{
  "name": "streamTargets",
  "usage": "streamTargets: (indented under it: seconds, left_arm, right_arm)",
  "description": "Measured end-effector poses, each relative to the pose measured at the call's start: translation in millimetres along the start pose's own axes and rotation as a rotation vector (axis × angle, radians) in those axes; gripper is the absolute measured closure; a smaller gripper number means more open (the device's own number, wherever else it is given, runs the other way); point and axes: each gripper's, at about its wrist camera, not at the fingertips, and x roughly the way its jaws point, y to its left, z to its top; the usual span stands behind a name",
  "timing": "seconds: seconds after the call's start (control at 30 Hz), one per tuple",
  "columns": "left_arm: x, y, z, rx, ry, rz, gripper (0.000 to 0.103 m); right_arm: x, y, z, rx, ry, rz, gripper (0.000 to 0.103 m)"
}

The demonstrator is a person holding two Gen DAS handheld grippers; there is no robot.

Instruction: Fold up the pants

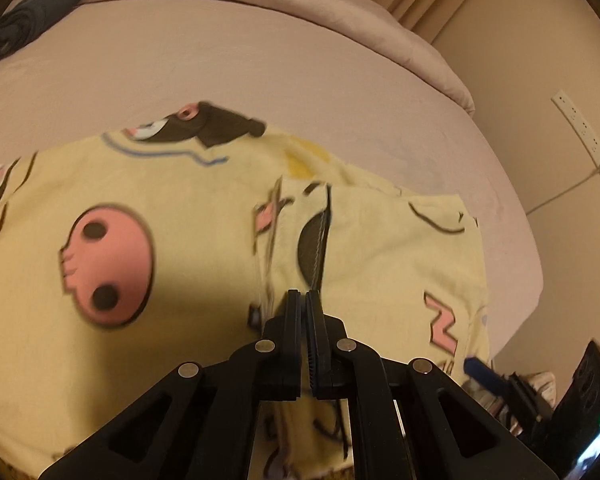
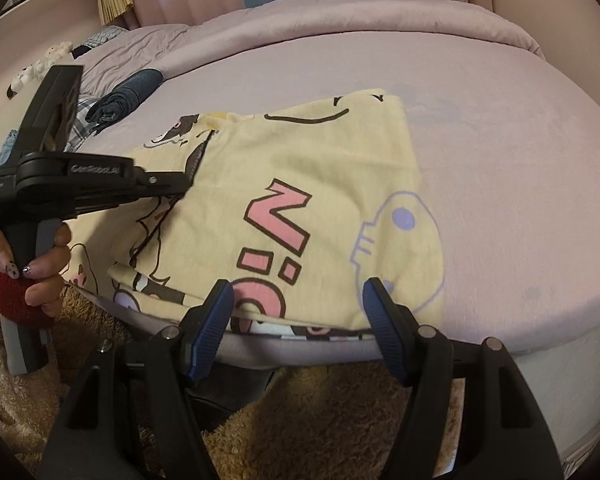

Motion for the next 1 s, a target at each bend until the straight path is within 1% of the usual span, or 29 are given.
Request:
streamTargets:
  seconds: [0.03,0.07,0.1,0.13,0.17,0.23,0.27,0.3,0.33,0.37,0.4,0.43,0.47,0.5,0.53,0.57,0.63,0.7,0.77,0.83,0.9,1.0]
  left_arm:
    - [-5,1,-4,0.006,0.008,-0.019,0.096]
    - [-8,2,-8,0.010,0.015,-0.041,0.096]
    - [-13,1,-10,0.006,0.023,-0.055,0.096]
    - [-18,-1,-11,0.003,0.022,-0.051,0.096]
    - [-22,-4,-10,0.005,0.018,-0.047,0.096]
    - [-29,-15,-11,0.038,-0.010,-0.060,0.096]
    - [-31,-18,-12,0.051,-0.017,-0.074,0.096]
    - [-29,-22,-14,0.065,-0.016,-0.097,0.096]
    - [-24,-25,-18,0.072,0.002,-0.113,0.096]
    - [-19,-27,-21,0.072,0.021,-0.120,0.096]
    - [-9,-26,-27,0.065,0.064,-0.116,0.096]
    - [-2,-25,-32,0.055,0.089,-0.111,0.096]
    - [0,-21,-37,0.048,0.088,-0.114,0.096]
    - [-2,-18,-42,0.047,0.053,-0.131,0.096]
    - [-3,-16,-45,0.049,0.047,-0.135,0.096]
    - [-5,-11,-48,0.044,0.056,-0.136,0.096]
    - [-3,-3,-51,-0.010,0.072,-0.158,0.096]
    - [-2,4,-53,-0.055,0.091,-0.180,0.096]
    - [-5,7,-58,-0.054,0.095,-0.179,0.096]
    - [-8,1,-63,-0.017,0.083,-0.152,0.096]
    - [-11,-5,-68,0.020,0.073,-0.130,0.096]
    - [-16,-8,-77,0.036,0.072,-0.138,0.096]
  right_arm:
    - [-2,1,4,0.006,0.015,-0.005,0.036]
    - [-8,3,11,0.002,0.008,0.003,0.036]
    - [-15,4,18,-0.011,-0.027,0.014,0.036]
    - [-22,6,27,-0.033,-0.072,0.020,0.036]
    - [-27,8,37,-0.058,-0.103,0.007,0.036]
    - [-25,10,57,-0.095,-0.126,-0.037,0.036]
    - [-18,8,69,-0.102,-0.131,-0.038,0.036]
    - [-12,7,76,-0.096,-0.122,-0.029,0.036]
    - [1,2,85,-0.076,-0.094,-0.009,0.036]
    - [11,-1,91,-0.059,-0.067,0.006,0.036]
    - [24,-7,96,-0.036,-0.029,0.031,0.038]
    - [35,-12,101,-0.015,-0.001,0.043,0.039]
    - [46,-17,104,0.002,0.024,0.039,0.044]
    - [53,-21,105,0.010,0.043,0.035,0.049]
    - [57,-26,105,0.020,0.058,0.033,0.051]
    - [64,-30,107,0.036,0.069,0.038,0.056]
    - [67,-33,110,0.052,0.060,0.059,0.057]
    - [68,-34,114,0.067,0.056,0.062,0.058]
    - [70,-31,115,0.072,0.043,0.041,0.060]
    - [72,-24,116,0.055,0.037,0.011,0.060]
    - [70,-14,115,0.019,0.030,-0.033,0.059]
    - [63,-3,119,-0.030,0.044,-0.112,0.058]
